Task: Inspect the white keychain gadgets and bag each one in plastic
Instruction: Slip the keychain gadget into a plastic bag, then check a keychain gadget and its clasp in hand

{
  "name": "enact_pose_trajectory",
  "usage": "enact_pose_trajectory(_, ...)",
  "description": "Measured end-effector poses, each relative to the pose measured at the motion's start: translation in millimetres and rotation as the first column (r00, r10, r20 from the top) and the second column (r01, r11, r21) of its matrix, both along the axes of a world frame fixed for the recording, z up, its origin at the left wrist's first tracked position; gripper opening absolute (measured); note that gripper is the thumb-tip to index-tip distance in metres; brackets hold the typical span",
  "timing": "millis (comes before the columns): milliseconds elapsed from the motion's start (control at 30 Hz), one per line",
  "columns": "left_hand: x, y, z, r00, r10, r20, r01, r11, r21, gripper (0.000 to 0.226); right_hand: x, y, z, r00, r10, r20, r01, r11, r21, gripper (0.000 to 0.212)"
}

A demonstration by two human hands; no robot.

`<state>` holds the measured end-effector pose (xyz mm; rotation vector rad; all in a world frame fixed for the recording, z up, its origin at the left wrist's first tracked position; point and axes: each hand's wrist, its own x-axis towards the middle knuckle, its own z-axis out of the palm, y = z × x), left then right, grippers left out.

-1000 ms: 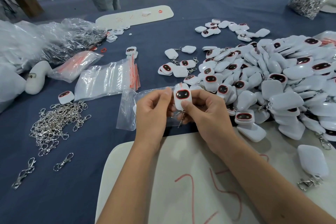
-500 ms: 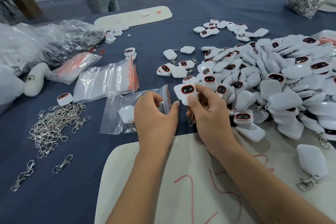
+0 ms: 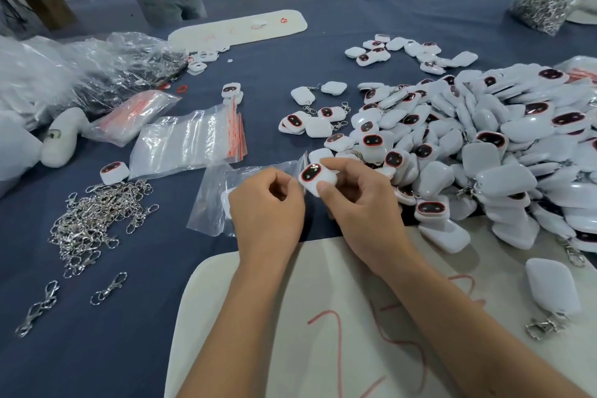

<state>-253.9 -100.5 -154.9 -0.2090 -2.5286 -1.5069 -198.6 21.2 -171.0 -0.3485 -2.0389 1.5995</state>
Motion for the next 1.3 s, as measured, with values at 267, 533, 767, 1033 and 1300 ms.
enact_pose_trajectory(267, 7, 1, 6, 0.943, -0.112, -0.313, 0.122, 0.993, 0.011, 0.017, 0, -5, 1, 0.999, -0.033, 0.022, 0.028, 0.979, 0.202, 0.012)
enact_pose_trajectory(533, 8, 3, 7, 0.909, -0.14, -0.394, 0.183, 0.98, 0.073, 0.018, 7, -5, 4, 0.994, 0.036, -0.101, -0.03, 0.998, 0.061, 0.01)
enact_pose_trajectory(767, 11, 1, 7, 0.884, -0.158, -0.439, 0.203, 0.978, 0.056, 0.021, 6, -5, 6, 0.954, 0.284, -0.1, -0.293, 0.952, -0.087, 0.016)
enact_pose_trajectory(1033, 9, 0, 5, 0.905, -0.046, -0.422, 0.122, 0.98, 0.156, 0.019, 8, -7, 8, 0.995, 0.08, -0.055, -0.071, 0.984, 0.161, 0.028)
enact_pose_trajectory(1300, 13, 3, 6, 0.91, -0.17, -0.378, 0.244, 0.957, 0.156, 0.021, 10, -7, 11, 0.985, 0.0, -0.17, 0.068, 0.919, 0.388, 0.014)
